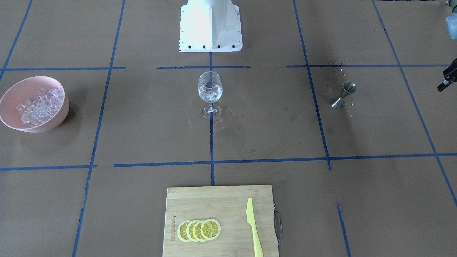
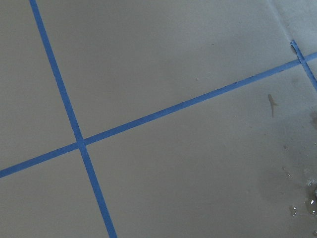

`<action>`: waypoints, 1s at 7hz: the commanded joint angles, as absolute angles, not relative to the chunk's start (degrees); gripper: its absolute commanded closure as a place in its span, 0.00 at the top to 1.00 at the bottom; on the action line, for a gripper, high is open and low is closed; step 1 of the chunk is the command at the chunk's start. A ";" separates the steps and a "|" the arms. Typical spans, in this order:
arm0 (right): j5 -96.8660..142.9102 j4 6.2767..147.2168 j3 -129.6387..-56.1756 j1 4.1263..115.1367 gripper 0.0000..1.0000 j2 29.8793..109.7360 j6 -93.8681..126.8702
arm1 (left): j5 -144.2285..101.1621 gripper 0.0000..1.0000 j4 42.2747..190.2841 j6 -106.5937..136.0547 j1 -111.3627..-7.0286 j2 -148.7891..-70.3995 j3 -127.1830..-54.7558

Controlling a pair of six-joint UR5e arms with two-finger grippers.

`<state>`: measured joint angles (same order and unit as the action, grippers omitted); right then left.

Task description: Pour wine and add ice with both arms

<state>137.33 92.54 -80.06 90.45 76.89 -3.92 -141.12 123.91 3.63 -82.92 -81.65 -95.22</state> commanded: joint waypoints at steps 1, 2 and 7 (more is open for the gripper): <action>136.15 92.55 -79.72 90.53 1.00 76.82 -9.28 | -139.84 1.00 125.16 3.60 -82.97 -80.60 -94.92; 136.32 92.81 -79.98 90.44 1.00 76.64 -9.75 | -139.75 1.00 125.68 3.52 -82.97 -79.20 -94.75; 136.23 92.64 -80.68 90.26 1.00 77.08 -8.09 | -137.81 1.00 123.49 3.52 -83.23 -78.14 -96.41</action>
<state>136.44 92.69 -80.34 90.27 76.96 -8.27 -137.77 123.81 3.59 -83.12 -78.84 -95.90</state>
